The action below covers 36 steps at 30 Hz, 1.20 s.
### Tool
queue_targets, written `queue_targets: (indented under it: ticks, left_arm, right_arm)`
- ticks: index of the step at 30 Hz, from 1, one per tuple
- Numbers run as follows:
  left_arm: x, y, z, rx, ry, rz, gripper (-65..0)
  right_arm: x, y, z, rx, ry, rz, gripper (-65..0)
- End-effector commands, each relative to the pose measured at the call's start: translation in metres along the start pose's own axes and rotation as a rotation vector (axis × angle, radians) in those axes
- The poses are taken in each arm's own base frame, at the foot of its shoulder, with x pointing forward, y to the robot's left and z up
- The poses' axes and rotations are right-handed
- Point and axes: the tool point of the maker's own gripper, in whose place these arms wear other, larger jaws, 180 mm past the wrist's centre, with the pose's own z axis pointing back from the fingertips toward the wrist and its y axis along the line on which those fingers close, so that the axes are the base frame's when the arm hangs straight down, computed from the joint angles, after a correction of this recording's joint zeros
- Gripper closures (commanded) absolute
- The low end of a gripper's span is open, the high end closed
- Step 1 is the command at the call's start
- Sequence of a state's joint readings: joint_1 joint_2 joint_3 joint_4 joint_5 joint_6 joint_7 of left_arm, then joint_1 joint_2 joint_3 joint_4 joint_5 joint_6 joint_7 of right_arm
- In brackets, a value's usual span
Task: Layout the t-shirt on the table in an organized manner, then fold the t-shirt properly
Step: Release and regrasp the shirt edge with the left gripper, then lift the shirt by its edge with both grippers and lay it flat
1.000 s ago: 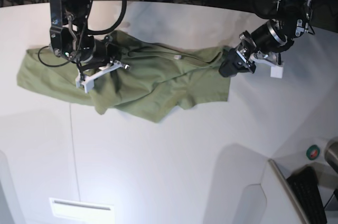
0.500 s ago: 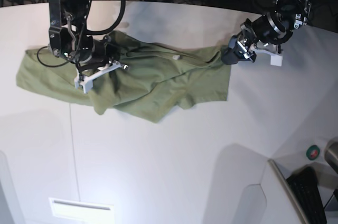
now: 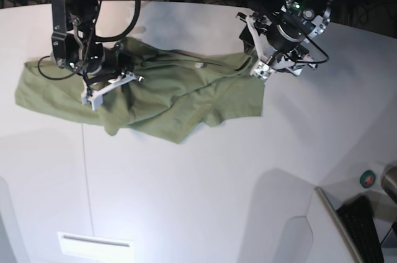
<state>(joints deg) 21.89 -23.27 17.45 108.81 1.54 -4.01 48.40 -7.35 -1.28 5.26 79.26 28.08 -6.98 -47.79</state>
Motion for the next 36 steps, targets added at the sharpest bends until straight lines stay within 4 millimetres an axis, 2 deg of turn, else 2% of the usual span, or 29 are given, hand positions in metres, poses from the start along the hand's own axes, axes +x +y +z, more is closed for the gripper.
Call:
queue_targets:
  ticks: [1, 3, 5, 8, 10, 13, 16, 18, 19, 20, 23, 24, 26, 28, 31, 33, 35, 36]
  left_arm:
    - [0.004, -0.001, 0.003, 0.013, -0.015, -0.067, -40.0]
    - [0.003, -0.001, 0.003, 0.047, -0.006, -0.172, -40.0]
    - [0.003, 0.002, 0.003, 0.066, -0.002, -0.206, -40.5]
    - [0.004, 0.001, 0.002, 0.054, -0.005, -0.196, -47.7]
    - [0.0, 0.001, -0.004, 0.04, 0.008, -0.183, -50.4]
    - [-0.003, 0.004, -0.02, 0.023, 0.034, -0.157, -50.0]
    - [0.006, 0.002, -0.03, 0.006, 0.026, -0.114, -48.7]
    - [0.007, 0.003, -0.036, 0.002, 0.034, -0.102, -42.5]
    - [0.006, 0.004, -0.04, 0.001, 0.042, -0.094, -37.4]
    - [0.003, 0.003, -0.044, -0.006, 0.057, -0.094, -30.6]
    - [-0.001, -0.018, -0.053, -0.074, 0.082, -0.172, -6.3]
    - [-0.001, -0.021, -0.053, -0.086, 0.082, -0.186, -0.7]
    - [0.0, -0.021, -0.053, -0.091, 0.081, -0.193, 0.0]
    - [0.003, -0.009, -0.05, -0.063, 0.073, -0.174, 0.0]
    - [0.009, 0.026, -0.043, 0.021, 0.061, -0.115, 0.0]
    - [0.016, 0.05, -0.035, 0.078, 0.073, -0.094, 0.0]
    - [0.042, 0.071, -0.027, 0.129, 0.036, -0.102, 0.0]
    - [0.054, 0.084, -0.024, 0.16, 0.022, -0.108, 0.0]
  right_arm:
    - [0.007, 0.003, 0.002, 0.001, -0.02, 0.007, 0.0]
    - [0.007, 0.003, 0.002, 0.001, -0.02, 0.007, 0.0]
    - [0.008, 0.002, 0.003, -0.001, -0.022, 0.003, 0.0]
    - [0.008, 0.002, 0.003, -0.001, -0.021, 0.002, 0.0]
    - [0.008, 0.002, 0.003, -0.001, -0.021, 0.002, 0.0]
    - [0.008, 0.002, 0.002, 0.0, -0.02, 0.001, 0.0]
    - [0.008, 0.002, 0.002, 0.0, -0.02, 0.001, 0.0]
    - [0.008, 0.002, 0.002, 0.0, -0.022, 0.001, 0.0]
    - [0.008, 0.002, 0.002, 0.0, -0.023, 0.001, 0.0]
    - [0.008, 0.002, 0.002, 0.0, -0.023, 0.001, 0.0]
    - [0.008, 0.002, 0.002, 0.0, -0.023, 0.001, 0.0]
    - [0.009, 0.002, 0.003, 0.0, -0.025, 0.002, 0.0]
    - [0.01, 0.001, 0.003, -0.003, -0.027, 0.004, 0.0]
    - [0.011, 0.0, 0.004, -0.004, -0.03, 0.007, 0.0]
    - [0.023, 0.01, 0.014, 0.016, -0.076, 0.031, 0.0]
    - [0.043, 0.017, 0.032, 0.029, -0.148, 0.066, 0.0]
    - [0.062, 0.029, 0.049, 0.043, -0.196, 0.135, 0.0]
    - [0.083, 0.039, 0.062, 0.048, -0.235, 0.189, 0.0]
